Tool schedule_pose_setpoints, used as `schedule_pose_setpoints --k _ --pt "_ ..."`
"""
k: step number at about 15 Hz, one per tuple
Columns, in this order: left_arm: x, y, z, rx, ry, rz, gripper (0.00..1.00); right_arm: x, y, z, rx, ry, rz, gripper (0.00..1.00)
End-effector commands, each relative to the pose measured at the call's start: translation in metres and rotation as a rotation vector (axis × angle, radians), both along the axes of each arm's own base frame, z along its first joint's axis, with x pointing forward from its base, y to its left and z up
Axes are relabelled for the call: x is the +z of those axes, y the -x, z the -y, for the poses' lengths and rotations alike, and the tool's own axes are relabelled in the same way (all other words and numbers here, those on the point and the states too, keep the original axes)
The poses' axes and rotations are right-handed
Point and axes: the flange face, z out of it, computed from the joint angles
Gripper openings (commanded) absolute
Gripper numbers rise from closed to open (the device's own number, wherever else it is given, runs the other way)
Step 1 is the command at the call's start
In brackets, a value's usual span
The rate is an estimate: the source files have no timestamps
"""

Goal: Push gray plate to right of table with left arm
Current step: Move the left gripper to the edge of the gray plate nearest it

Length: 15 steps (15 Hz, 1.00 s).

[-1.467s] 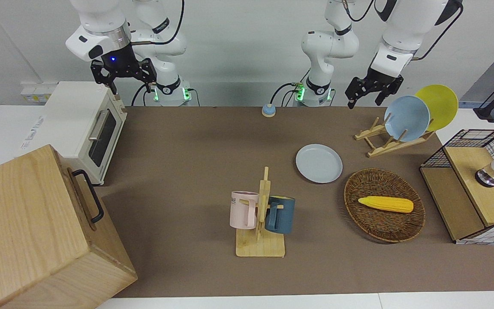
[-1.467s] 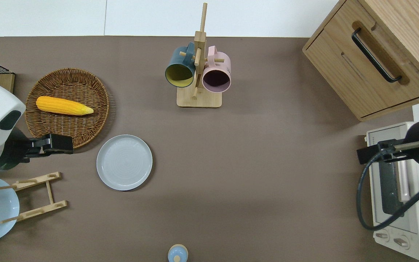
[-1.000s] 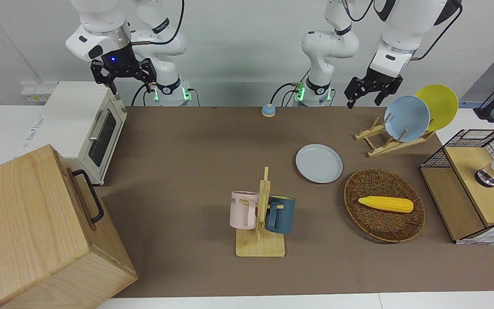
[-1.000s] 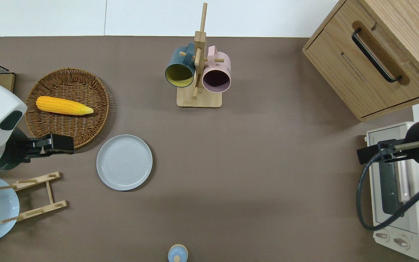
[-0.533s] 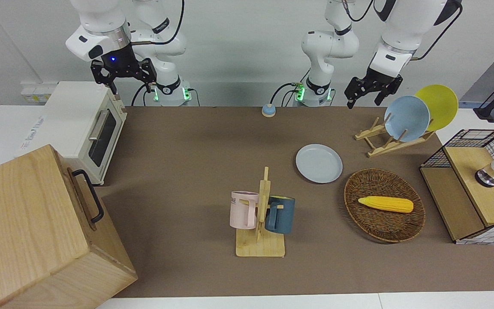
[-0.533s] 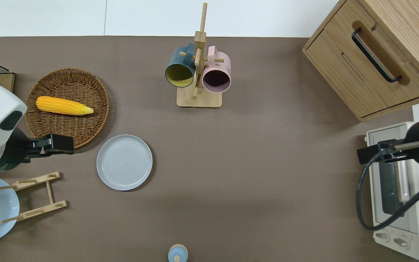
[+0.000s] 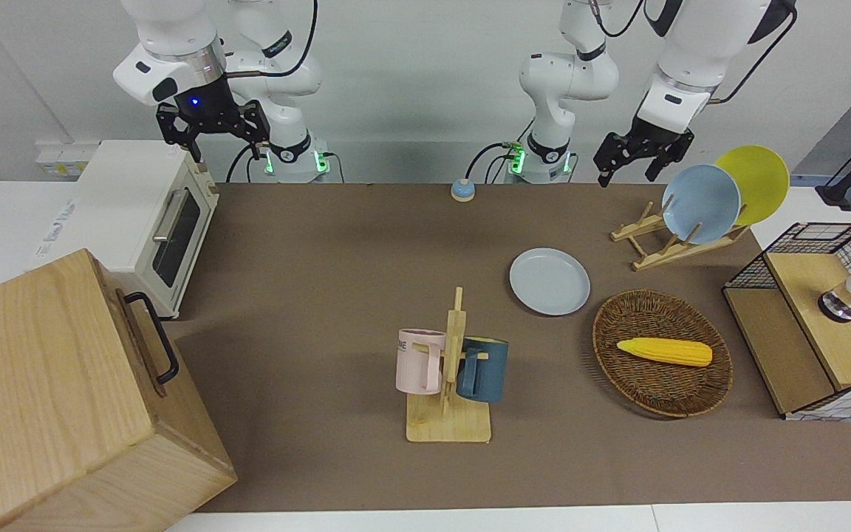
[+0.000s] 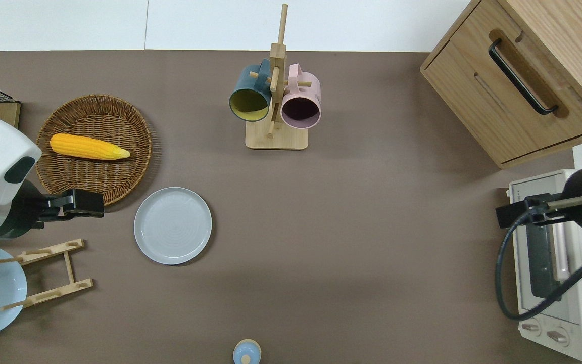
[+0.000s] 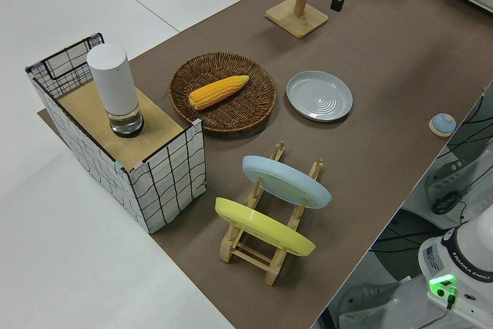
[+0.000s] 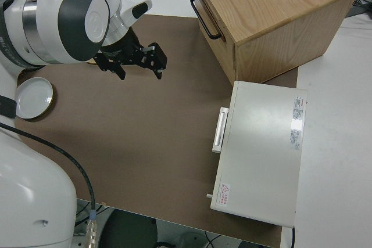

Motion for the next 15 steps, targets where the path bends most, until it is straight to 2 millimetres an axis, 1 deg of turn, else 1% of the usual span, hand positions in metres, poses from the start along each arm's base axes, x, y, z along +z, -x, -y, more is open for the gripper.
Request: schedule_pose_setpoints --k 1,3,8,9,11,15 --pt "-0.048 0.002 -0.018 0.004 -0.014 -0.052 1.0 0.003 0.004 0.0 0.007 -0.001 0.001 0.996" --pt "-0.082 0.003 -0.018 -0.002 -0.016 -0.063 1.0 0.003 0.004 0.0 0.007 -0.001 0.001 0.996" --pt "-0.142 0.01 -0.035 -0.005 -0.014 -0.099 0.99 0.003 0.004 0.0 0.007 -0.001 0.001 0.996" --pt "-0.15 0.012 -0.037 -0.003 -0.013 -0.1 0.99 0.003 0.004 0.0 0.007 -0.001 0.001 0.996" --pt "-0.163 0.013 -0.037 0.0 -0.006 -0.095 0.99 0.003 0.004 0.0 0.007 -0.001 0.001 0.996" --pt "-0.198 0.016 -0.035 0.009 0.004 -0.106 0.99 0.003 0.004 0.0 0.006 0.0 0.001 0.996"
